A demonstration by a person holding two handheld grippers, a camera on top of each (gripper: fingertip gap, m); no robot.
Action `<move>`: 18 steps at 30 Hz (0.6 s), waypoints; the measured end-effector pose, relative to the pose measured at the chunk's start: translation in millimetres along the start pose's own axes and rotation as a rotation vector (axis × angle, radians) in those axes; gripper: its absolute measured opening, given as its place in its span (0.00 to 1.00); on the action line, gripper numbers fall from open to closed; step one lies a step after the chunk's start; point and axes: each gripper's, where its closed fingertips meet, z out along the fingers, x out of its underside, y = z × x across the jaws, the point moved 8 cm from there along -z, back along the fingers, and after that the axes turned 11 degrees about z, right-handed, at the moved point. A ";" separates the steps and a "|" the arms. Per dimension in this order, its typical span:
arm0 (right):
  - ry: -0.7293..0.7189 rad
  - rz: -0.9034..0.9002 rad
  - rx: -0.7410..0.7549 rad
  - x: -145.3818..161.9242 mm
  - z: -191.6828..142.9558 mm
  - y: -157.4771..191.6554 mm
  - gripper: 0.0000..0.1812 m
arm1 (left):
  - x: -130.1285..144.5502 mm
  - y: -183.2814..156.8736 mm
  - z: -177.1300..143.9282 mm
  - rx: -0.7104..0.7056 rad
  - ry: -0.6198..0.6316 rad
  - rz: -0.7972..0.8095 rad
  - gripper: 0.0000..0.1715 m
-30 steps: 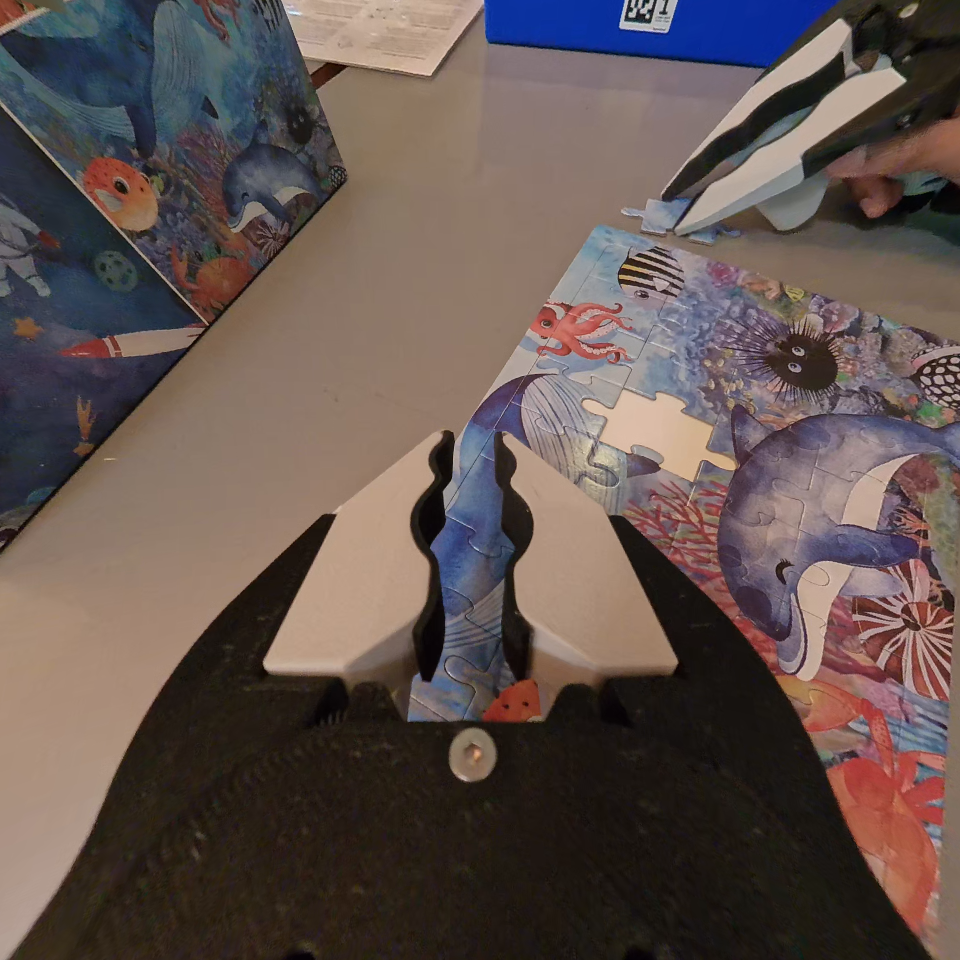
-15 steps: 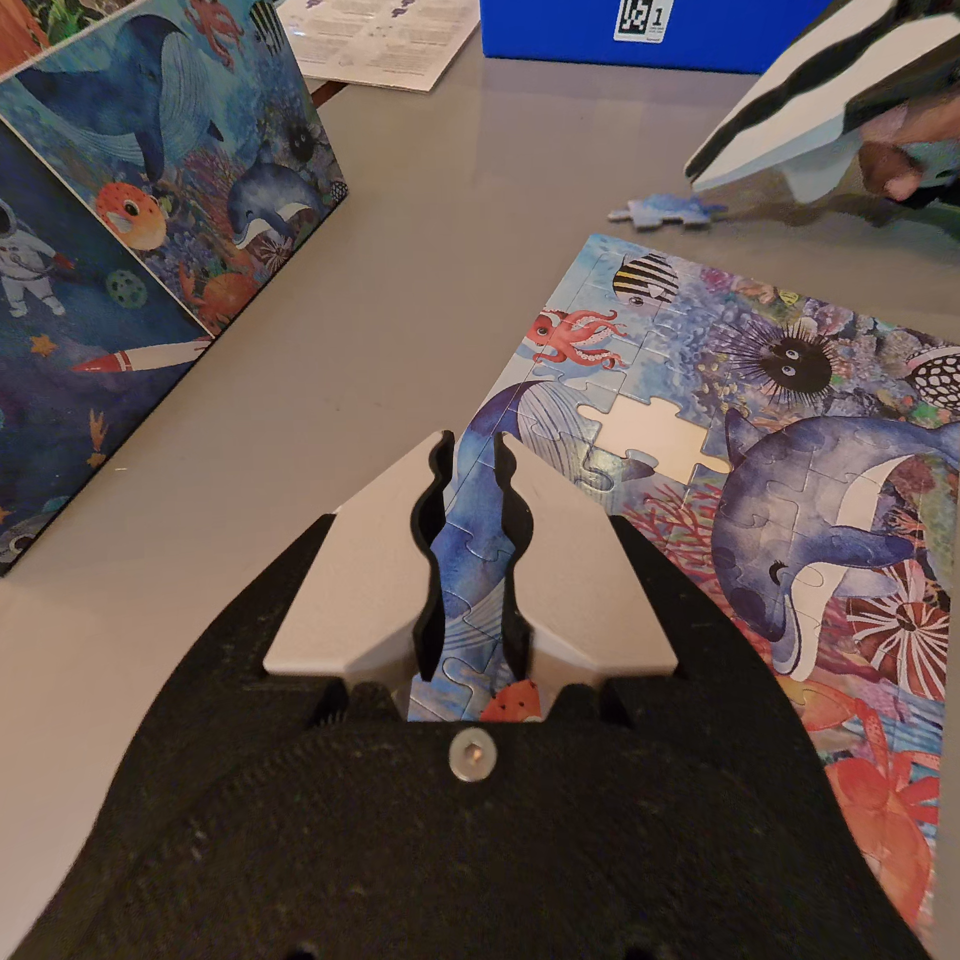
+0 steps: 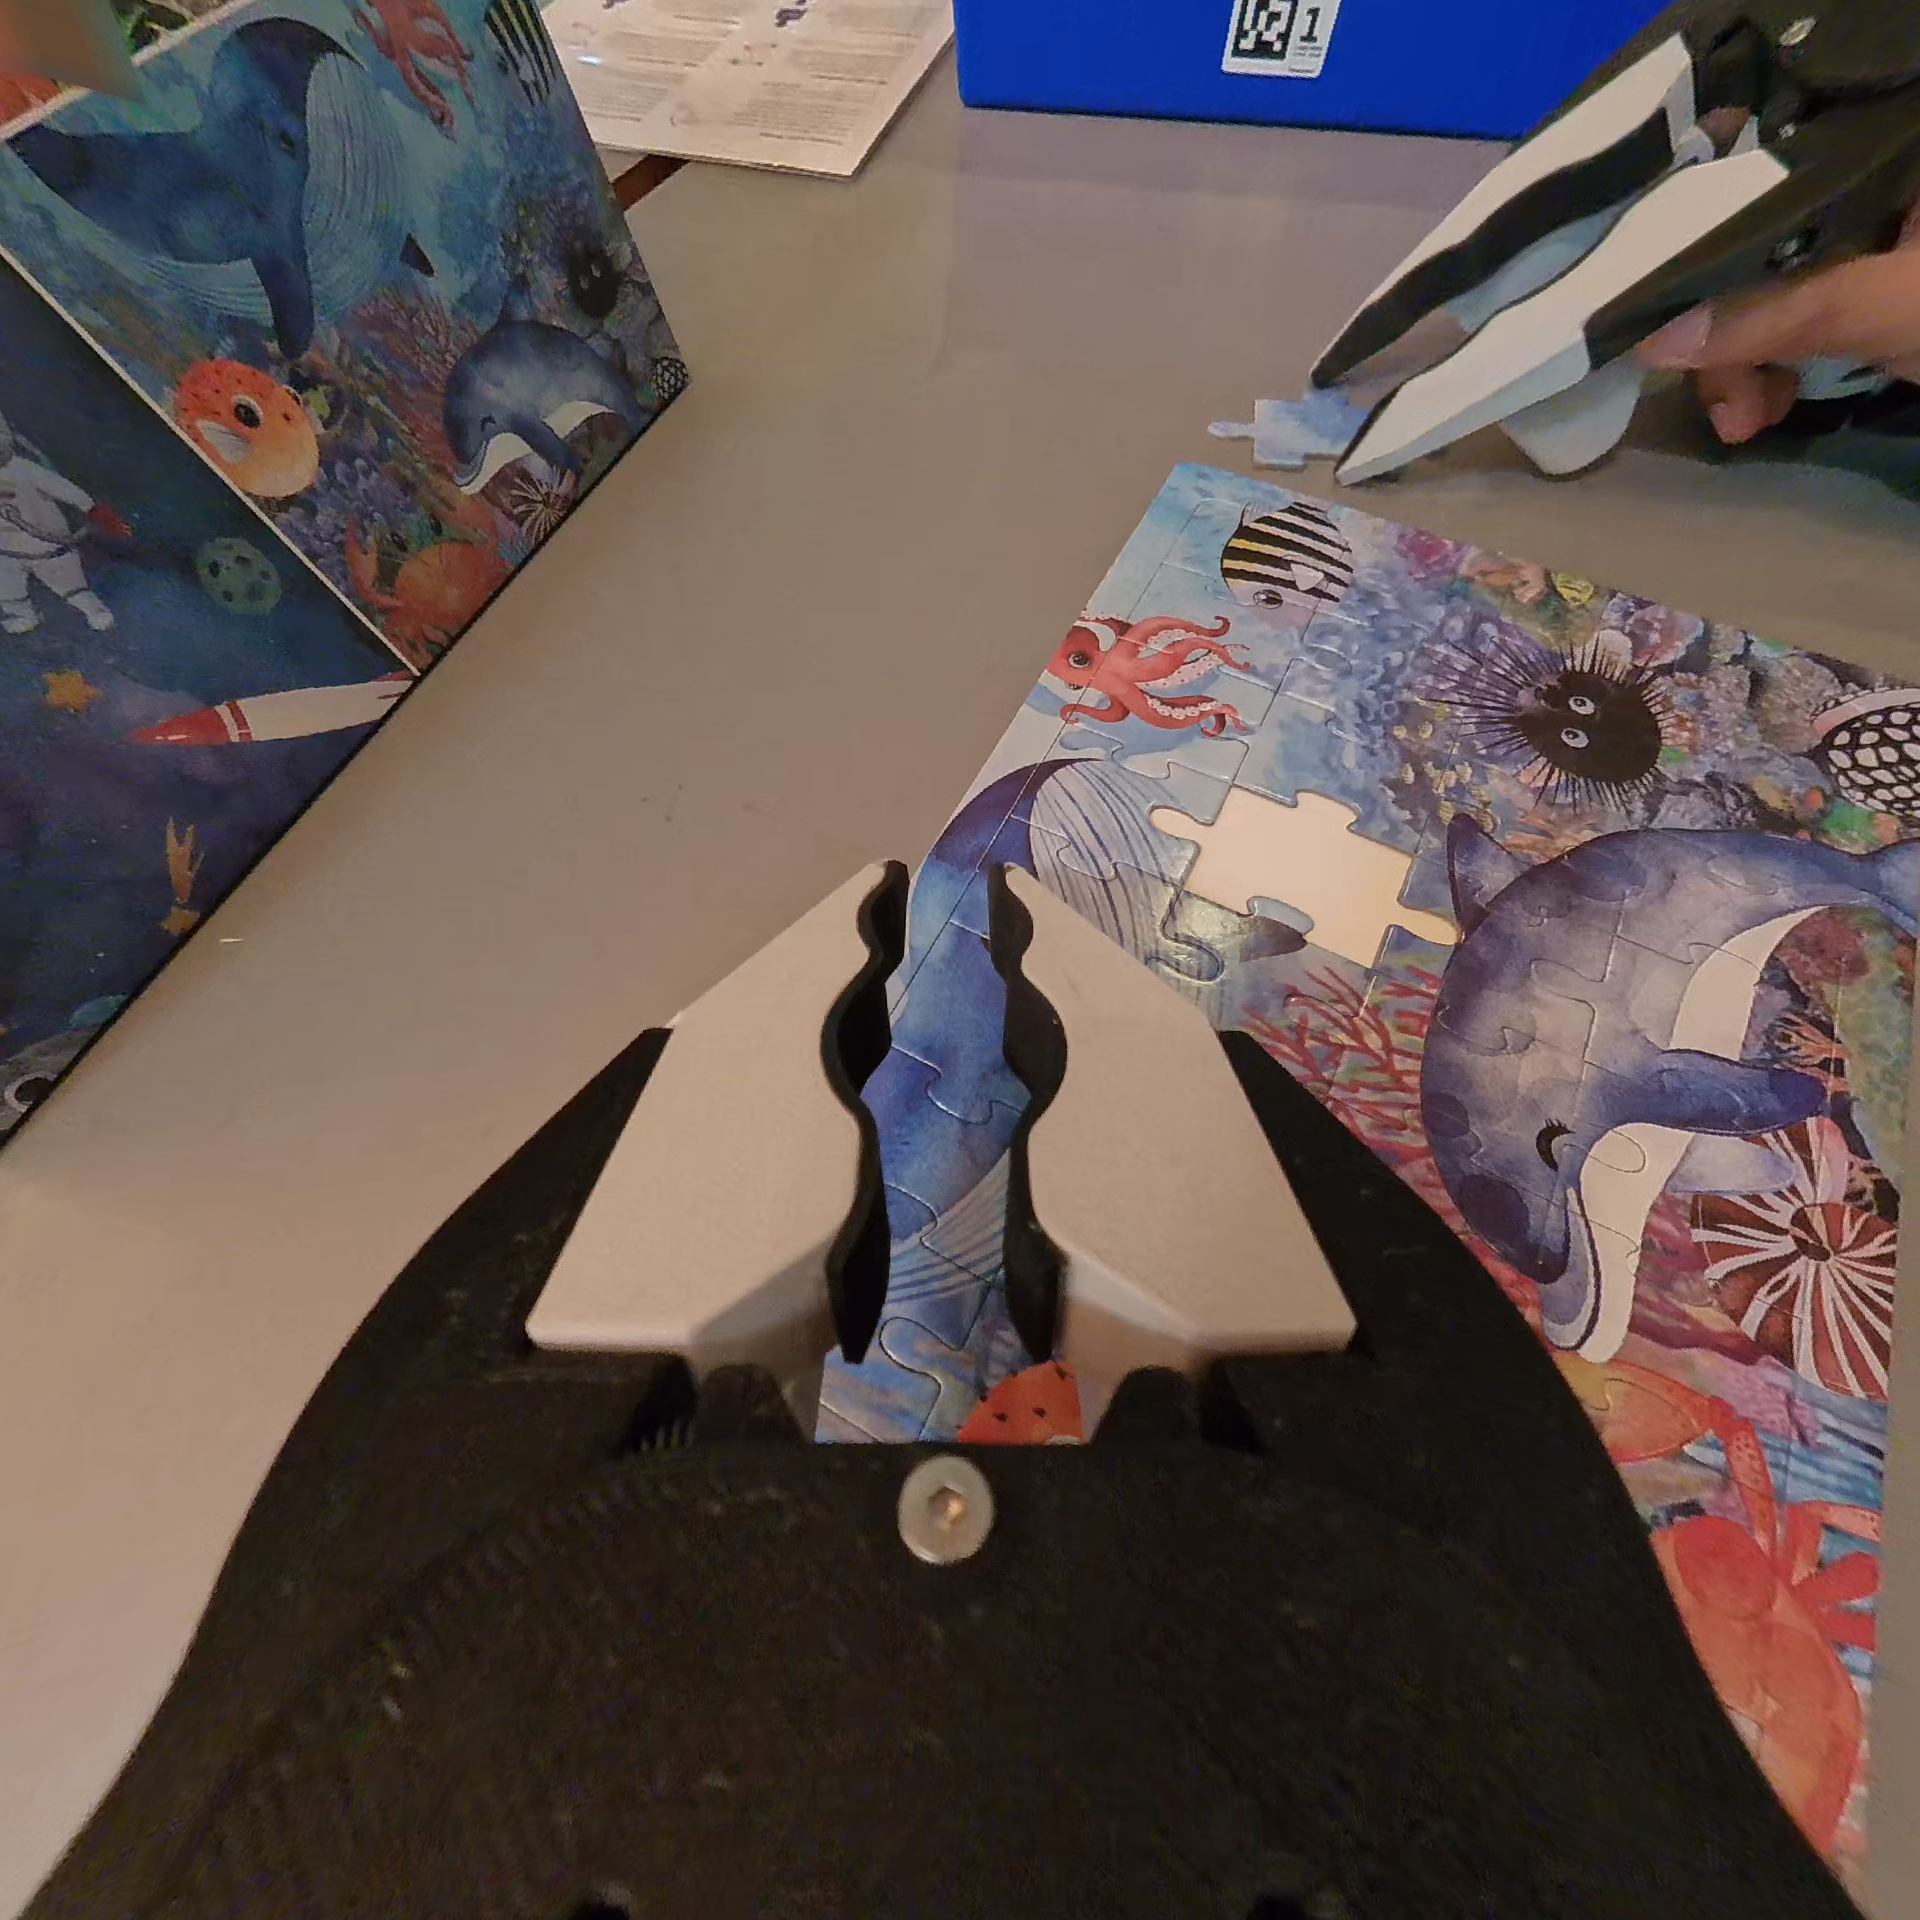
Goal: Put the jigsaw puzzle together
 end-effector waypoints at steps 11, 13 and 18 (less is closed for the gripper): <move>0.014 -0.029 0.011 0.0 -3.8 2.1 0.18 | -2.1 -1.1 -1.2 -0.006 -0.003 0.010 0.08; -0.001 -0.039 0.012 -1.3 -5.4 2.9 0.18 | -2.3 -1.1 -1.5 -0.008 -0.003 0.012 0.08; -0.072 -0.026 -0.037 -7.2 -12.9 7.0 0.18 | -1.9 -1.0 -1.2 -0.007 -0.002 0.010 0.08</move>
